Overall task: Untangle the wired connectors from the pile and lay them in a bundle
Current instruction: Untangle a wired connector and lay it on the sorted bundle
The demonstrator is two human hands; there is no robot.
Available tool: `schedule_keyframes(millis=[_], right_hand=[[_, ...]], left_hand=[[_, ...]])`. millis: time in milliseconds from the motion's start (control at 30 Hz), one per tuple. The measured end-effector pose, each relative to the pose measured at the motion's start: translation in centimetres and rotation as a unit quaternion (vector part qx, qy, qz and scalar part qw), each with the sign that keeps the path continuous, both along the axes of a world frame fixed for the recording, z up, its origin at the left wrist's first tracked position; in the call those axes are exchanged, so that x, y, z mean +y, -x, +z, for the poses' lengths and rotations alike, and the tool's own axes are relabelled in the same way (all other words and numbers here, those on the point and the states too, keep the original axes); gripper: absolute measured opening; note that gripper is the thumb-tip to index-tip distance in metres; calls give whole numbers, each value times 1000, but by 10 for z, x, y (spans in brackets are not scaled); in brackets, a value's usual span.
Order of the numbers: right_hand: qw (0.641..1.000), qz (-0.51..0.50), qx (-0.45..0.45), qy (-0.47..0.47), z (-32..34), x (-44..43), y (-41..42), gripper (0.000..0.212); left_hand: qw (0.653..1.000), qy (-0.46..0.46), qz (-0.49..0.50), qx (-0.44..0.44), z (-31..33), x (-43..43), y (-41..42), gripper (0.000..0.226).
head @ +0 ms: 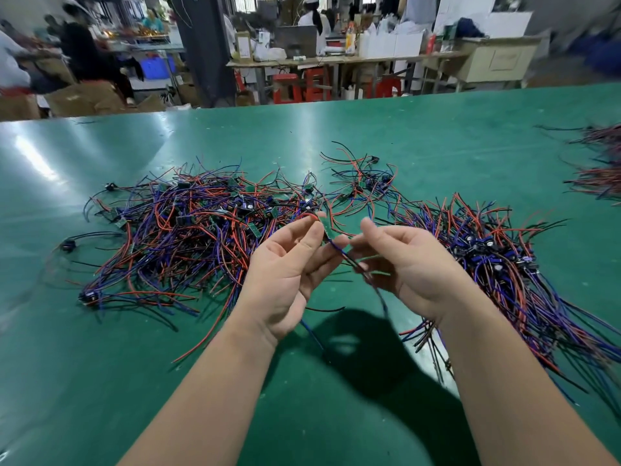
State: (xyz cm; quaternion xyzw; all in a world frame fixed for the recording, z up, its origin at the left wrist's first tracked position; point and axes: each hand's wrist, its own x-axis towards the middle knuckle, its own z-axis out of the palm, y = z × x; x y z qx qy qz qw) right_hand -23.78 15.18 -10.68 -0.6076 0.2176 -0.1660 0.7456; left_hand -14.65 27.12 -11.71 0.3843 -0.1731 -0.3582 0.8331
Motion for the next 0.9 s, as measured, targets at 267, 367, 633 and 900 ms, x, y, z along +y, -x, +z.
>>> schedule_keyframes(millis=[267, 367, 633, 900], right_hand=[[999, -2, -52, 8, -2, 0, -1, 23], [999, 8, -16, 33, -6, -3, 0, 15], [999, -31, -25, 15, -4, -9, 4, 11], [975, -197, -95, -45, 4, -32, 12, 14]], left_hand=[[967, -135, 14, -216, -7, 2, 8, 39], [946, -187, 38, -261, -11, 1, 10, 41], [976, -170, -93, -98, -14, 0, 12, 26], [926, -244, -231, -172, -12, 4, 17, 30]])
